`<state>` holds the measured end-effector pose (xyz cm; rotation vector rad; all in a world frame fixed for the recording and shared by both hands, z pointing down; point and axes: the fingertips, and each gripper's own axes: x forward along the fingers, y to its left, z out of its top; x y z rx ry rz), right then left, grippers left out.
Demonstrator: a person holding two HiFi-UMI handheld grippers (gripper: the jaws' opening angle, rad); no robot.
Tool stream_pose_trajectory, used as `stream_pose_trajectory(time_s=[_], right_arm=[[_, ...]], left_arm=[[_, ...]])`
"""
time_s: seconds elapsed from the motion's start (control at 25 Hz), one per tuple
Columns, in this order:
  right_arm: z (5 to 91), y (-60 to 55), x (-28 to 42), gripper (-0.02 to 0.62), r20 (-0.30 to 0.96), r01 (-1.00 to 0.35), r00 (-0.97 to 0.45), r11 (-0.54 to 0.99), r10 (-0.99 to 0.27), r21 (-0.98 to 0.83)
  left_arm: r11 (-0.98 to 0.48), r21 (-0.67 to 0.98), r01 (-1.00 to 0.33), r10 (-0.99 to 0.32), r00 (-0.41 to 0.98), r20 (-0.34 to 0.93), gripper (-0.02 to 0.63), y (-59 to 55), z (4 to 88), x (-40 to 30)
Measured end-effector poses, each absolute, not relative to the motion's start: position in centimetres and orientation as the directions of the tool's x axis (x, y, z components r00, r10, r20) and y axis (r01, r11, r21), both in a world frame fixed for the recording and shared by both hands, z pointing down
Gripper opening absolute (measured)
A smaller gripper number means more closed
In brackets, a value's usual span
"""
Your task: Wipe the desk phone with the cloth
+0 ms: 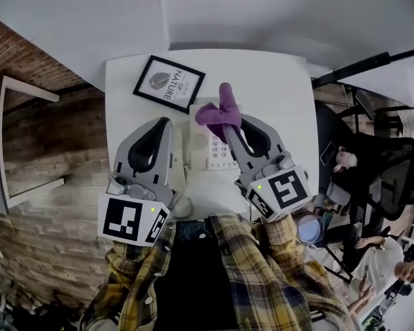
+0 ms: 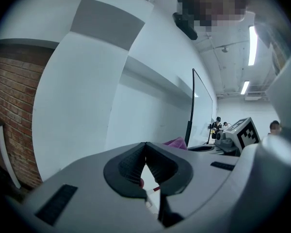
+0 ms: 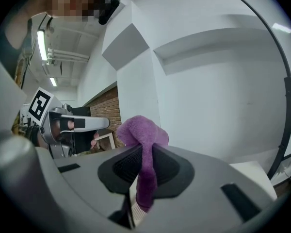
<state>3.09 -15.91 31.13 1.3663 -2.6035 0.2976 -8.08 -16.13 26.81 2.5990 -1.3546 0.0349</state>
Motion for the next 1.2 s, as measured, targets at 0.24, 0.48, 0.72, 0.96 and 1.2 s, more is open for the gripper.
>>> stream_pose_trajectory(time_s=[0.24,0.48,0.72,0.96,1.2], right_arm=[[32.5,-16.4,3.1,0.061,0.289,-0.795,-0.597,0.6,-0.749,-0.085],[35.4,-17.5,2.6,0.061,0.346,-0.763,-0.621,0.643,-0.703,-0.063],[39.6,-18.9,1.4,0.06,0.433,-0.723,-0.645,0.687,-0.63,-0.077],[44.6,-20.4,0.6,0.06,0.553,-0.698,-0.606,0.716,-0.571,-0.026],[48.6,-20.8,0.6,0.06,0.655,-0.68,-0.538,0.732,-0.531,0.035]], left_arm=[[-0.53,0.186,-0.828,-0.821,0.555,0.134,0.014,-16.0,27.7,-8.0],[-0.496,0.19,-0.847,-0.838,0.525,0.15,0.014,-15.6,28.5,-8.4],[-0.463,0.19,-0.866,-0.854,0.493,0.165,0.014,-15.7,29.2,-9.4],[-0.444,0.198,-0.874,-0.86,0.478,0.177,0.015,-15.6,29.9,-9.8],[-0.45,0.202,-0.87,-0.854,0.485,0.188,0.014,-15.5,30.2,-9.7]])
